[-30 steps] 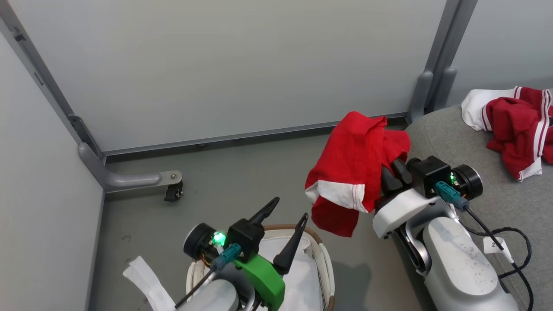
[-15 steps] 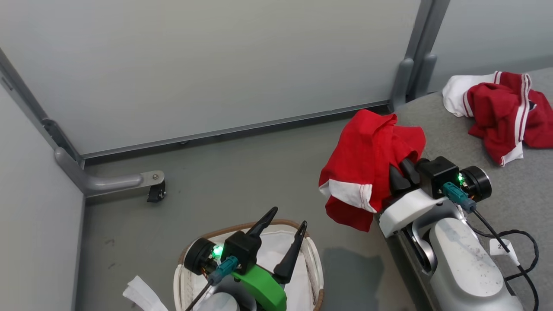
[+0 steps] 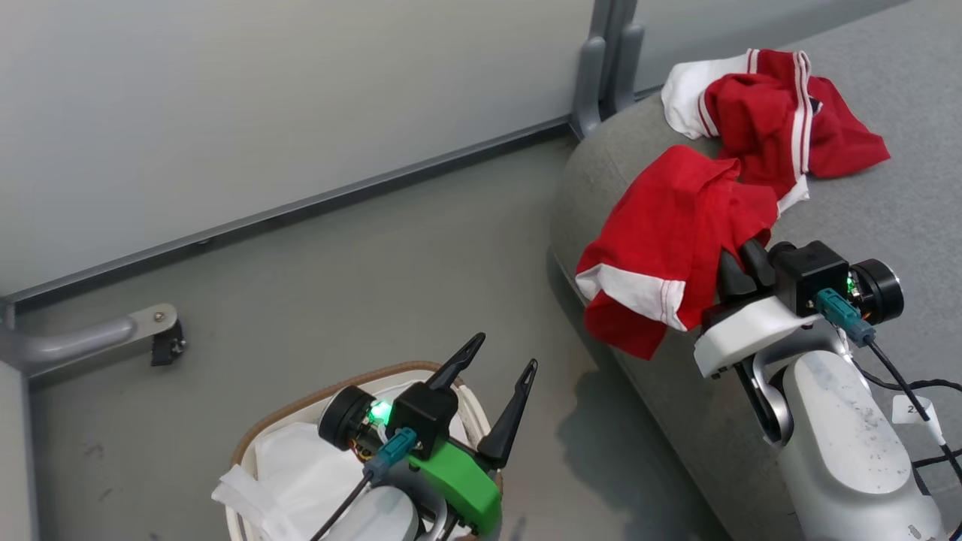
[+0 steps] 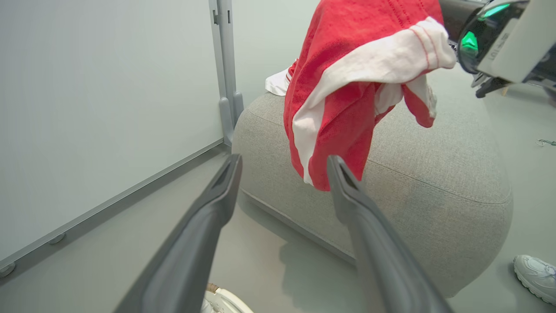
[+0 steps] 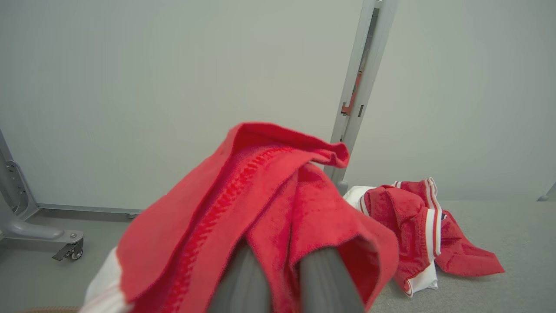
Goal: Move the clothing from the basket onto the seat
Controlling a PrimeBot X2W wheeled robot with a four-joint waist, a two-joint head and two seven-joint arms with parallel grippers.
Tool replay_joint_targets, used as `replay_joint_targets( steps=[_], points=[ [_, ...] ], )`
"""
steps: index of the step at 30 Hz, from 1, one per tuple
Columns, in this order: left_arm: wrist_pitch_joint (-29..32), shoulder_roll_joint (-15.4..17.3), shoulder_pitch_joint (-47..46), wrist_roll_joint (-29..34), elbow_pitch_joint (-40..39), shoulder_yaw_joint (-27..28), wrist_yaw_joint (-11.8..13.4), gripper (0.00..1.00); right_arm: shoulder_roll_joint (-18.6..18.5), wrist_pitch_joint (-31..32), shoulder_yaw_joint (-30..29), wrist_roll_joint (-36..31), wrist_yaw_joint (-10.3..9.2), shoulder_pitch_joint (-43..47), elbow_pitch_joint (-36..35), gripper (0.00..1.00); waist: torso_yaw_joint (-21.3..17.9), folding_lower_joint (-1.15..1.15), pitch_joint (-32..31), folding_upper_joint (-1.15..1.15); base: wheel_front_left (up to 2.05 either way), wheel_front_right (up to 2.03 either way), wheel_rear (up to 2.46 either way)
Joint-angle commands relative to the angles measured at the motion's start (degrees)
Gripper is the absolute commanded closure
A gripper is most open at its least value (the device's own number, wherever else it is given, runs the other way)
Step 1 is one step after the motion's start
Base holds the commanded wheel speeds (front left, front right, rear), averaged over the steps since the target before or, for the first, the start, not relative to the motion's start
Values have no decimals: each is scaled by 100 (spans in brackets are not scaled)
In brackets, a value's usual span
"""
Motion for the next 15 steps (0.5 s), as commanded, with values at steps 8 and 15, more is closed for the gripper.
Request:
replay_joint_targets(
  steps=[8, 15],
  points=[
    [4, 7, -261, 233, -28, 74, -62, 0, -117, -30, -359, -79, -6, -283, -142, 100, -589, 0, 709, 0, 0, 0, 0],
    [4, 69, -475, 351, -98, 44, -76, 0, -775, -30, -755, -144, -7, -1210, -46, 100, -341, 0, 1117, 0, 0, 0, 0]
  ],
)
